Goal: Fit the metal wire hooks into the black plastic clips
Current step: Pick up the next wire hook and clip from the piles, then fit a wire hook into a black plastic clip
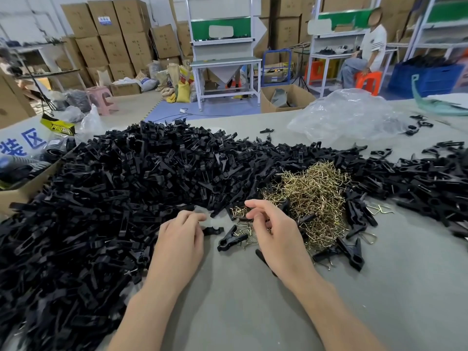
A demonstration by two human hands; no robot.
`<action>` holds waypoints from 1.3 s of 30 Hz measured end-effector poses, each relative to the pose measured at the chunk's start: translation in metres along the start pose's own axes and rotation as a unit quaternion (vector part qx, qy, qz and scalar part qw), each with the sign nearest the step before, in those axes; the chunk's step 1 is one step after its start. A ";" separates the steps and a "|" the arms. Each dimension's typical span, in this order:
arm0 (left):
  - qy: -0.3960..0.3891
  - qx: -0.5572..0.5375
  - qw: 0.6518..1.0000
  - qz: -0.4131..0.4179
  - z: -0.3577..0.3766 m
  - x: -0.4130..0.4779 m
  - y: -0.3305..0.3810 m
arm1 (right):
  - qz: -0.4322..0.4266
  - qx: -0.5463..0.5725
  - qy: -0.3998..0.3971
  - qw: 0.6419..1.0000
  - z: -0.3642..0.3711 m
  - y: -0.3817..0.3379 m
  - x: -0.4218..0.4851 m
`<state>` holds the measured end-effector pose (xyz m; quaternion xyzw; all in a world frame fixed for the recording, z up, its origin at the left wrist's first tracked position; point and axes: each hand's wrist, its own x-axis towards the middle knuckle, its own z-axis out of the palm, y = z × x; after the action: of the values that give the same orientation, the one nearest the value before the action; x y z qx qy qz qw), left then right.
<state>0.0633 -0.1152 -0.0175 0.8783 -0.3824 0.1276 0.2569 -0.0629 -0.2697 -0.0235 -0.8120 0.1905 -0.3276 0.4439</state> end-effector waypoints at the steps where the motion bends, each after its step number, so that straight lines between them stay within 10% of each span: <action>1: -0.004 0.000 1.000 0.014 0.000 -0.002 0.000 | 0.000 0.000 0.002 1.000 0.000 0.000 0.000; 7: -0.059 0.007 0.998 0.033 0.004 -0.001 -0.001 | -0.003 0.007 0.006 1.000 0.000 -0.001 0.001; 16: 0.083 -0.286 0.954 -0.004 -0.013 -0.009 0.037 | 0.027 0.156 -0.107 0.982 0.002 -0.015 0.003; 29: 0.091 -0.306 0.947 -0.007 -0.013 -0.014 0.051 | 0.072 0.335 -0.067 0.937 0.005 -0.020 0.005; 39: 0.102 -0.523 0.828 -0.172 -0.020 -0.010 0.056 | 0.147 0.425 -0.065 0.891 0.003 -0.019 0.009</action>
<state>0.0149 -0.1302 0.0149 0.6460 -0.2063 -0.0488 0.7333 -0.0543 -0.2632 -0.0051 -0.5286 0.1206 -0.2547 0.8008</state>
